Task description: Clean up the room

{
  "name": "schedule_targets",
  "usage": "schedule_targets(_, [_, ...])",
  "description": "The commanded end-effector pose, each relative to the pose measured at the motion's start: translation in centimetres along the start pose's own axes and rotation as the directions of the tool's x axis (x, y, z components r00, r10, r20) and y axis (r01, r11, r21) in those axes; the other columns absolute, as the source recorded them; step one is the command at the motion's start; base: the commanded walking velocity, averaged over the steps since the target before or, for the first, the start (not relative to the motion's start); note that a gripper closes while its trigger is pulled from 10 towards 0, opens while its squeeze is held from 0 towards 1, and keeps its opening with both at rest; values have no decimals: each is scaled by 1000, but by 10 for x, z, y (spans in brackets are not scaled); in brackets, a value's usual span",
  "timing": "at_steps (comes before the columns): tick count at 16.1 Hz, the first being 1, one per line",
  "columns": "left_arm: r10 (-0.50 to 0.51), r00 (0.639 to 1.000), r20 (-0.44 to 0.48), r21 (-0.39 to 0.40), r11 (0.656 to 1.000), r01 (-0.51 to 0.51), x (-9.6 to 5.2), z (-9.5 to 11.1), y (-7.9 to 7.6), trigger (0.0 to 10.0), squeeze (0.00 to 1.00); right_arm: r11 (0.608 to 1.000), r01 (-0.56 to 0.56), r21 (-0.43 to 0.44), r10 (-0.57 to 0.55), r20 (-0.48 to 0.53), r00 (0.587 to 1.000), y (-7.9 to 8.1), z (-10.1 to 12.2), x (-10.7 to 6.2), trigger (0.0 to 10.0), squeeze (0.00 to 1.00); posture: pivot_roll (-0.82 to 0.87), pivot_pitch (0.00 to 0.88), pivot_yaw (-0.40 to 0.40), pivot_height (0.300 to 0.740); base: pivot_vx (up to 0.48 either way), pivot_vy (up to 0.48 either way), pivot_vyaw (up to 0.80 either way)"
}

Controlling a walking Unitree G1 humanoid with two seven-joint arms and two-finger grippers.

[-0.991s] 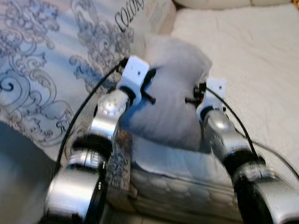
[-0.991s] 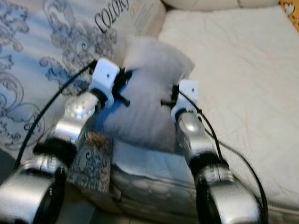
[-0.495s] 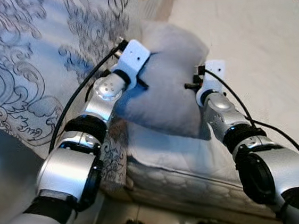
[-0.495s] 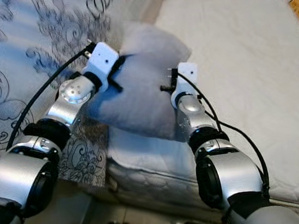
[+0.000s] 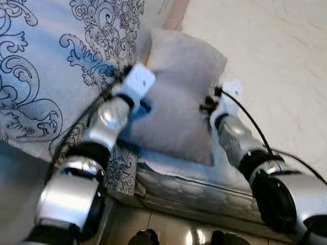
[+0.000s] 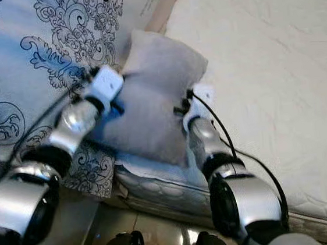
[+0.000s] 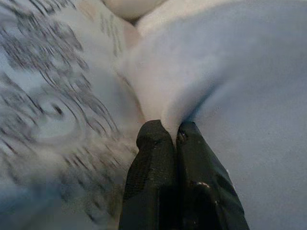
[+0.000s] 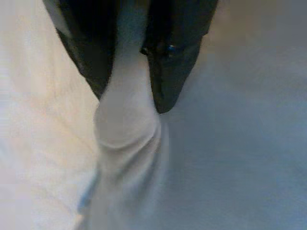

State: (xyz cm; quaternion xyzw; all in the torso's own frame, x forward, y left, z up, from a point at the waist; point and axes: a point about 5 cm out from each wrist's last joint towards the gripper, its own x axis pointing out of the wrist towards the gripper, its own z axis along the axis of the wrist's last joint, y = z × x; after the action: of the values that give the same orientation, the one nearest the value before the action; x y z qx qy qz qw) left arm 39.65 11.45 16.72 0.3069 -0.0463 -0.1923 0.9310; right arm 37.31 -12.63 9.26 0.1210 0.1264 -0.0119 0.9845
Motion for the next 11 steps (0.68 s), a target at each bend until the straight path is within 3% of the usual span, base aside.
schedule_targets(1, [60, 998, -8, -15, 998, -60, -2, -3, 11, 10000, 0, 998, 48, 35, -47, -35, 998, -18, -13, -4, 10000, 1000, 154, 209, 61, 740, 0, 0, 0])
schedule_targets(2, [31, 1000, -5, -87, 996, -31, -3, -4, 6, 10000, 0, 999, 11, 48, -11, 1, 1000, -23, -13, -6, 10000, 1000, 143, 198, 64, 740, 0, 0, 0])
schedule_targets(3, [6, 1000, 14, -105, 995, -5, -3, -3, 4, 10000, 0, 998, -17, 61, 15, 34, 999, -27, -13, -8, 10000, 1000, 138, 186, 65, 740, 0, 0, 0])
schedule_targets(4, [13, 1000, 23, -118, 993, -10, -2, -2, 3, 10000, 992, 997, -28, 67, 24, 48, 999, -30, -14, -10, 10000, 1000, 131, 169, 62, 740, 0, 0, 0])
schedule_targets(8, [58, 977, 207, -252, 968, -4, -2, 25, 16, 10000, 1000, 989, -129, 70, 109, 243, 964, -44, -13, -30, 10000, 1000, 104, 60, 55, 740, 0, 0, 0])
schedule_targets(11, [58, 977, 207, -252, 968, -4, -2, 25, 16, 10000, 1000, 989, -129, 70, 109, 243, 964, -44, -13, -30, 10000, 1000, 104, 60, 55, 740, 0, 0, 0])
